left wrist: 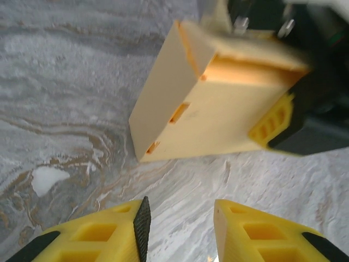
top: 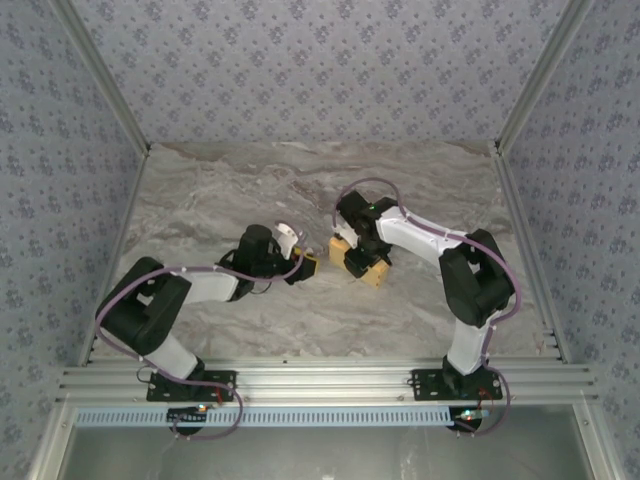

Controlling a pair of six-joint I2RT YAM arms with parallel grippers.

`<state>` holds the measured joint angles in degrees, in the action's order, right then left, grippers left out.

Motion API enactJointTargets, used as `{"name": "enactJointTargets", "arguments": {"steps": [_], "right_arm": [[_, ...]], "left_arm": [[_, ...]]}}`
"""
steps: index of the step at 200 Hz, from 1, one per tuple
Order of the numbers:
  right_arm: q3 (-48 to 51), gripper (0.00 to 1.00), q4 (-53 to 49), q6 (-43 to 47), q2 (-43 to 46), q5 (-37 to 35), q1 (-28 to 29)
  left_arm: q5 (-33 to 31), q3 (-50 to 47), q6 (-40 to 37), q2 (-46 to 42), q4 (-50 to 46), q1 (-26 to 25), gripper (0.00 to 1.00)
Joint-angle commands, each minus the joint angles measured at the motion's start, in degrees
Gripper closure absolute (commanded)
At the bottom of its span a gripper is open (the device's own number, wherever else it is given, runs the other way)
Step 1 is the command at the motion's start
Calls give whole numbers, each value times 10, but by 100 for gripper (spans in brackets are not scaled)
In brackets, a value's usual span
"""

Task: Fold the paper box

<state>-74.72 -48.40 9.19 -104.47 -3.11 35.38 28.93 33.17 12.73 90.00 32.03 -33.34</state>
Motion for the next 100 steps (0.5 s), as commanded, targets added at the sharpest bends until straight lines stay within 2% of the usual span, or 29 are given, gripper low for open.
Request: {"name": "enactJointTargets", "arguments": {"steps": [1, 22, 47, 87, 100], "right_arm": [[42, 43, 10, 20, -32, -64, 2], [56, 41, 31, 37, -24, -104, 11], [59, 40, 44, 61, -25, -160, 24], [59, 41, 47, 74, -43, -199, 28], [59, 41, 47, 75, -50, -187, 25]], "left_arm": [[-8, 8, 58, -32, 28, 19, 56], [-53, 36, 107, -46, 5, 26, 43], [-52, 84, 117, -27, -52, 25, 43], [-39, 75, 137, 8, -13, 25, 44], [-38, 72, 144, 13, -4, 25, 44]]}}
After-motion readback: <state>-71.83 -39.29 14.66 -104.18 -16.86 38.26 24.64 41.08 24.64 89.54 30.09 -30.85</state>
